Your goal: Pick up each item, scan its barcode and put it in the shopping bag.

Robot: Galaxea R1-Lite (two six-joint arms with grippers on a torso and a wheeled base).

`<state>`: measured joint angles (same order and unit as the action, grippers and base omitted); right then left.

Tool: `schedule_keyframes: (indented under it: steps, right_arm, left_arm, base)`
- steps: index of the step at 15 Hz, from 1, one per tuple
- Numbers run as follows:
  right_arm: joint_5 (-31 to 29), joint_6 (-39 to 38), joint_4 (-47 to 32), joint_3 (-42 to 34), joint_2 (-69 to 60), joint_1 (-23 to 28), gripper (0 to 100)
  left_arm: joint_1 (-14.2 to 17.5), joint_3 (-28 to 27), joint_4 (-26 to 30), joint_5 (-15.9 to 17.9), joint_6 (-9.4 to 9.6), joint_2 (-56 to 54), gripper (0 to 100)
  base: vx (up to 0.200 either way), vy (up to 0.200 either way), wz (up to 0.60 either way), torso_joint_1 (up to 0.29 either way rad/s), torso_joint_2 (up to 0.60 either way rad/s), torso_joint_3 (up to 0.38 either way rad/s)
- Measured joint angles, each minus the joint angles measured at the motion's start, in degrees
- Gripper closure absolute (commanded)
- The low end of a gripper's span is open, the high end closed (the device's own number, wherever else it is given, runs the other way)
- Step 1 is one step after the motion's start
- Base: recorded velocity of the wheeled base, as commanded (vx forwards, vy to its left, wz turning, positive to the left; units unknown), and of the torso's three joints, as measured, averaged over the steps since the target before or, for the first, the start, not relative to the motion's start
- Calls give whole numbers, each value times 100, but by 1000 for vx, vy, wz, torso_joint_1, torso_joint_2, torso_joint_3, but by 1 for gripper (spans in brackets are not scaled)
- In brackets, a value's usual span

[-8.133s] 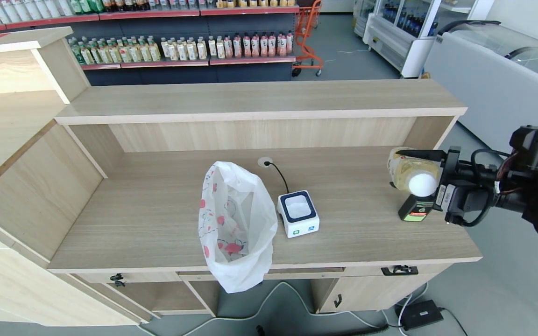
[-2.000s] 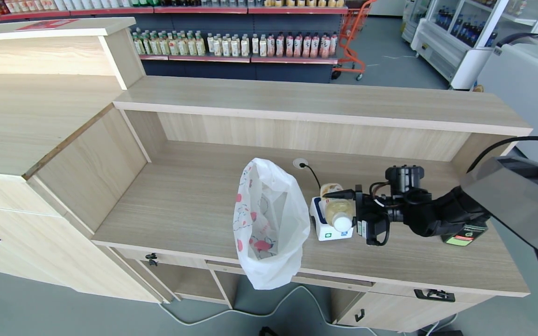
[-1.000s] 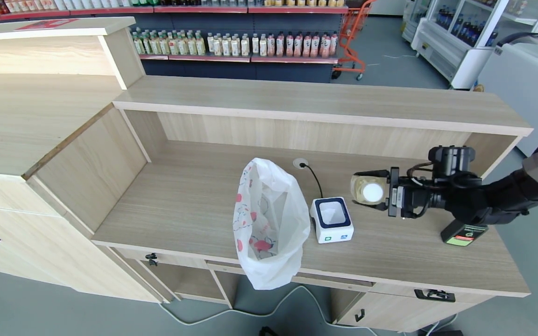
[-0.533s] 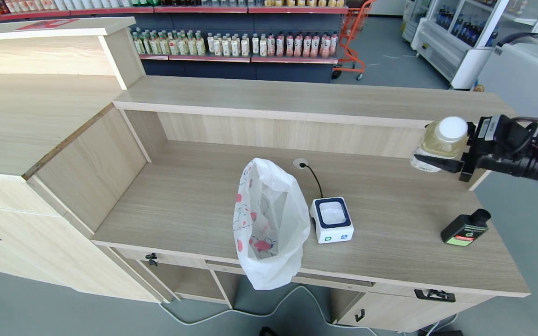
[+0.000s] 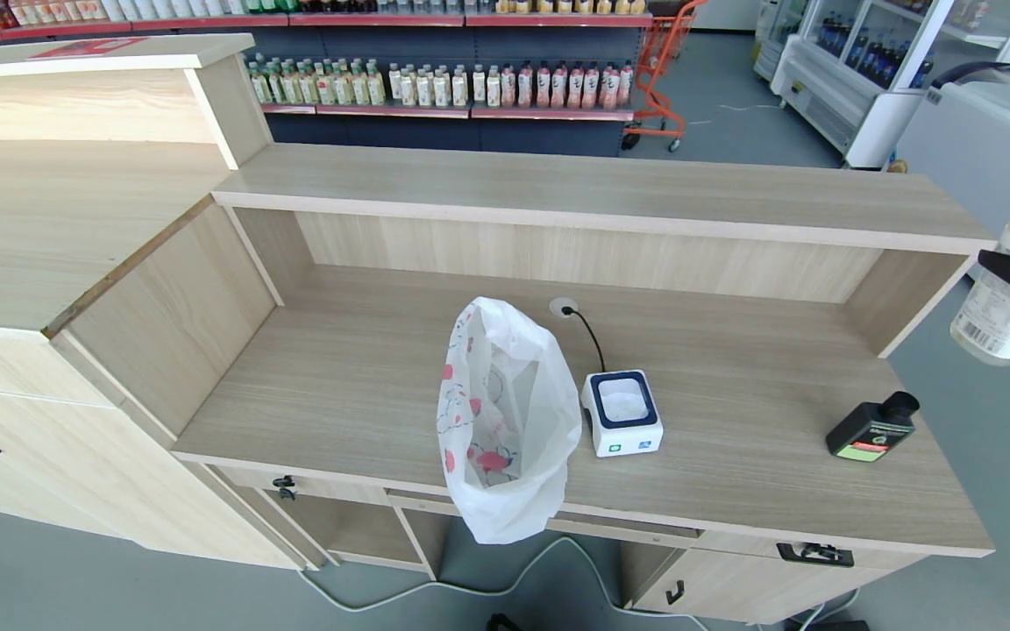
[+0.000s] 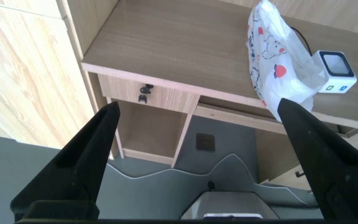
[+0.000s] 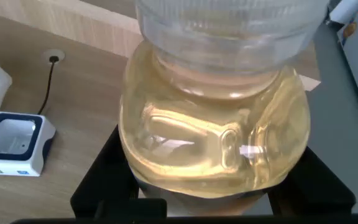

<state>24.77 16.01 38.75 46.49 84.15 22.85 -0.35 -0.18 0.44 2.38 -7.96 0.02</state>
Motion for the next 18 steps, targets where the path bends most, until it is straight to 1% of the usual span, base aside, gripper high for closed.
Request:
schedule_keyframes:
  steps: [1, 3, 4, 5, 7, 8, 10, 11, 14, 18]
  right_arm:
    - [-305, -44, 271, -99, 7, -132, 100]
    - [-731, -52, 1253, -413, 171, -293, 100]
    - [-894, -39, 1574, -658, 269, -374, 100]
    - [-991, -6, 1736, -808, 350, -455, 100]
    - [-1191, 22, 1804, -948, 444, -653, 100]
    - [-1435, 35, 1804, -997, 468, -775, 100]
    - [-2138, 52, 1881, -1039, 494, -1111, 100]
    - [-2305, 57, 1910, -1051, 501, -1265, 100]
    - [-2393, 128, 1957, -1069, 523, -1740, 100]
    - [-2388, 361, 2411, -1075, 798, -2372, 100]
  left_arm:
    - [2, 0, -1, 0, -2, 0, 0]
    - [0, 0, -1, -2, -2, 0, 0]
    - [2, 0, -1, 0, -2, 0, 0]
    - [2, 0, -1, 0, -2, 0, 0]
    - [0, 0, -1, -2, -2, 0, 0]
    - [0, 0, -1, 0, 0, 0, 0]
    - [0, 0, 0, -2, -2, 0, 0]
    - [0, 0, -1, 0, -2, 0, 0]
    - [0, 0, -1, 0, -2, 0, 0]
    - [2, 0, -6, -2, -2, 0, 0]
  base:
    - [0, 0, 0, 0, 0, 0]
    - [0, 0, 0, 0, 0, 0]
    - [0, 0, 0, 0, 0, 0]
    - [0, 0, 0, 0, 0, 0]
    - [0, 0, 0, 0, 0, 0]
    - [0, 0, 0, 0, 0, 0]
    - [0, 0, 0, 0, 0, 0]
    - [0, 0, 0, 0, 0, 0]
    - [0, 0, 600, -1, 2, -1]
    - [0, 0, 600, 5, 4, -1]
